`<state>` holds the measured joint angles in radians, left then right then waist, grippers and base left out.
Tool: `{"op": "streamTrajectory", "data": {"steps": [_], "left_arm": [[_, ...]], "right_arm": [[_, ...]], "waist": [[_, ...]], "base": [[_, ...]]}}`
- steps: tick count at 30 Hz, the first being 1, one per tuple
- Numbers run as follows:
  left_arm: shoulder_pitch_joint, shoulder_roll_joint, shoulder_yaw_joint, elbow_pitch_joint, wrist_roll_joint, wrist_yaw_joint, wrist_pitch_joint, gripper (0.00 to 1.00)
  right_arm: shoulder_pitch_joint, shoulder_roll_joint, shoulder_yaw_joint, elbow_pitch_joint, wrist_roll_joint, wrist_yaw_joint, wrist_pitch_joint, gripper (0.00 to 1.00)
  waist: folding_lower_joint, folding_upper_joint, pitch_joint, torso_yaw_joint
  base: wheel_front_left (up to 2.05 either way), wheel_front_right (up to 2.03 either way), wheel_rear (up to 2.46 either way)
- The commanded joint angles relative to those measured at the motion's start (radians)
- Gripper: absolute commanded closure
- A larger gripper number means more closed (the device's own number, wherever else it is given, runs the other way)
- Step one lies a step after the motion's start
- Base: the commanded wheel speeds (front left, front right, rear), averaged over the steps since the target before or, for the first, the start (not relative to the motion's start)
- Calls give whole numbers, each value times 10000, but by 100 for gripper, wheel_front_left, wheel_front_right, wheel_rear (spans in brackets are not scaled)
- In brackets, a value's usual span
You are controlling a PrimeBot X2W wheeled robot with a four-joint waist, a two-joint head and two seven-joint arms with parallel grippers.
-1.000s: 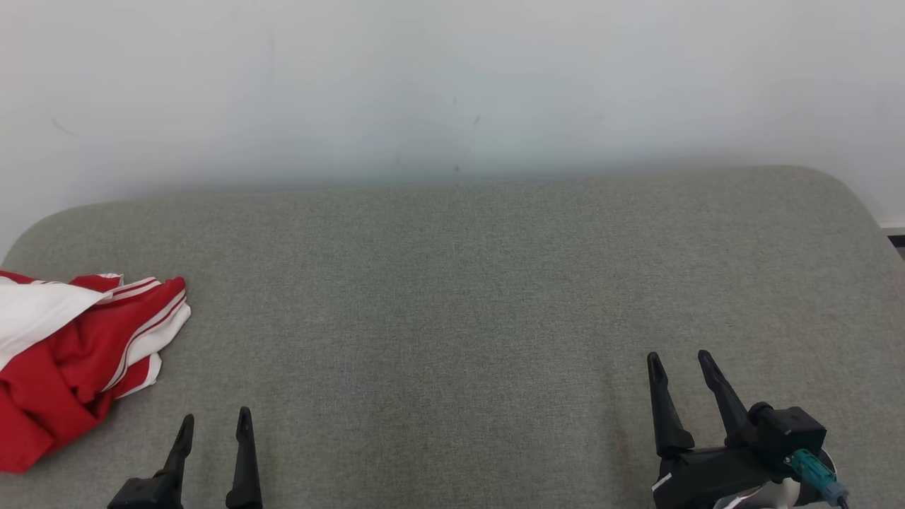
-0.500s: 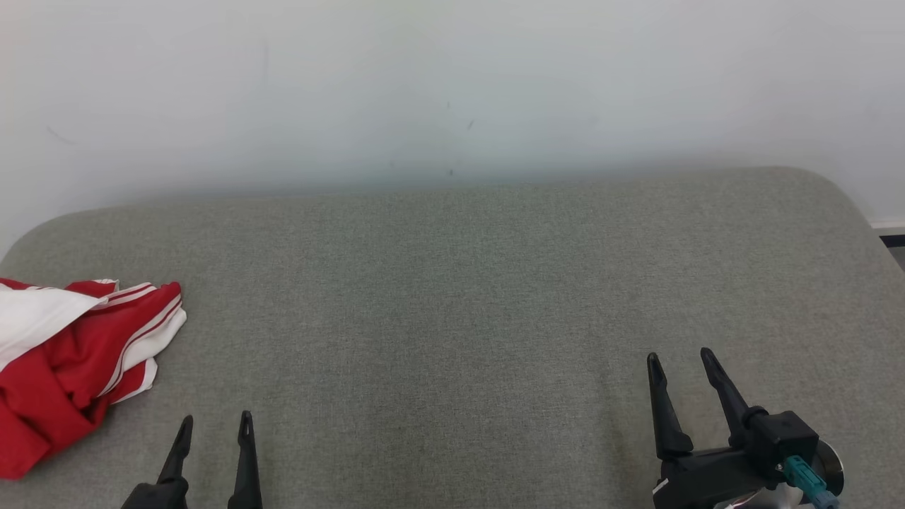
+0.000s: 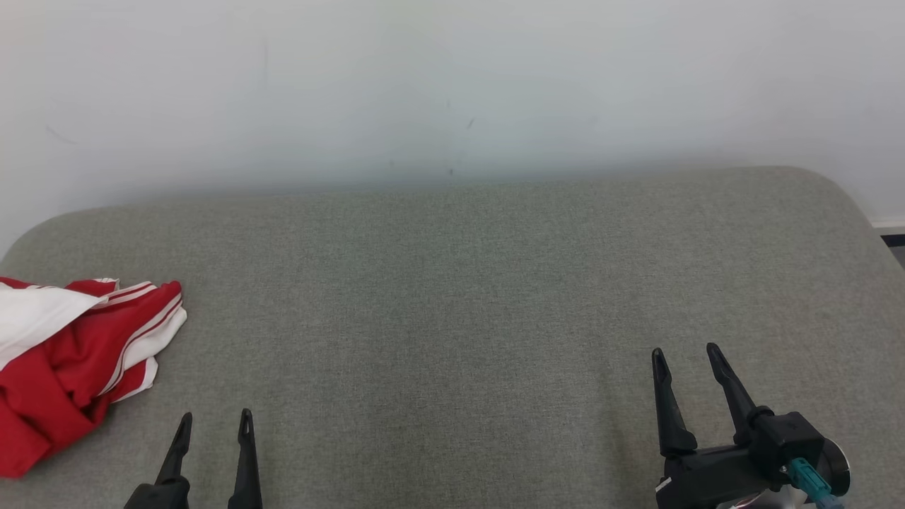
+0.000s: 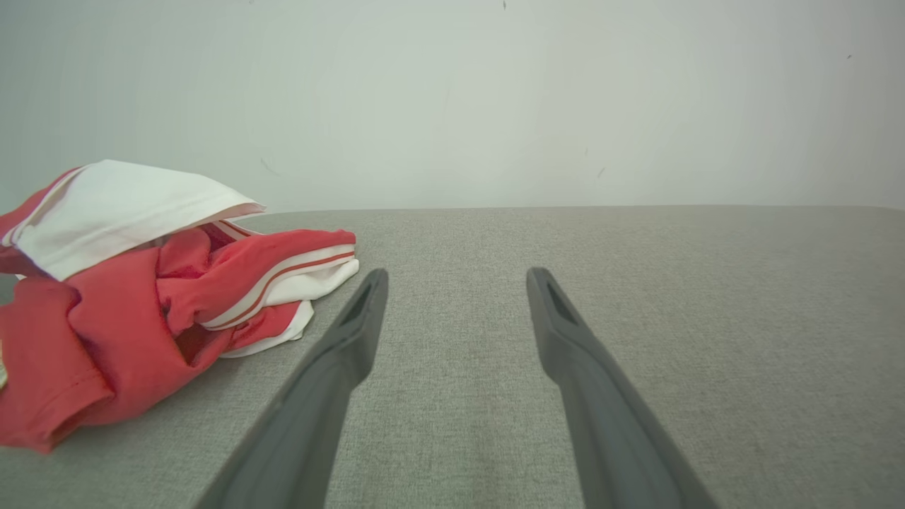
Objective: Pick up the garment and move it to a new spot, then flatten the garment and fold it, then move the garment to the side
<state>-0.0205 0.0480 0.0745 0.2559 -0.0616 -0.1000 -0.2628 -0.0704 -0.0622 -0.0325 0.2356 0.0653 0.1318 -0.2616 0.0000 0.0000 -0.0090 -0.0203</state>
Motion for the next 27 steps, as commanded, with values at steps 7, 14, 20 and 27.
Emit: {"op": "streamTrajectory", "data": {"steps": [7, 14, 20, 27], "left_arm": [[162, 40, -38, 35, -57, 100, -32, 0], [263, 41, 244, 143, -85, 164, -32, 0], [411, 43, 439, 154, -96, 262, -33, 0], [577, 32, 693, 79, -135, 460, -32, 0]], "right_arm": [[77, 42, 46, 51, -29, -21, -51, 0], [229, -11, 312, 54, 92, -21, -51, 0], [321, 23, 611, 50, 199, -21, -34, 0], [417, 62, 973, 78, 273, -21, -31, 0]], "waist": [[0, 0, 8, 202], [0, 0, -77, 1026], [0, 0, -119, 2213], [0, 0, -113, 3468]], "base": [[0, 0, 0], [0, 0, 0], [0, 0, 0], [0, 0, 0]]}}
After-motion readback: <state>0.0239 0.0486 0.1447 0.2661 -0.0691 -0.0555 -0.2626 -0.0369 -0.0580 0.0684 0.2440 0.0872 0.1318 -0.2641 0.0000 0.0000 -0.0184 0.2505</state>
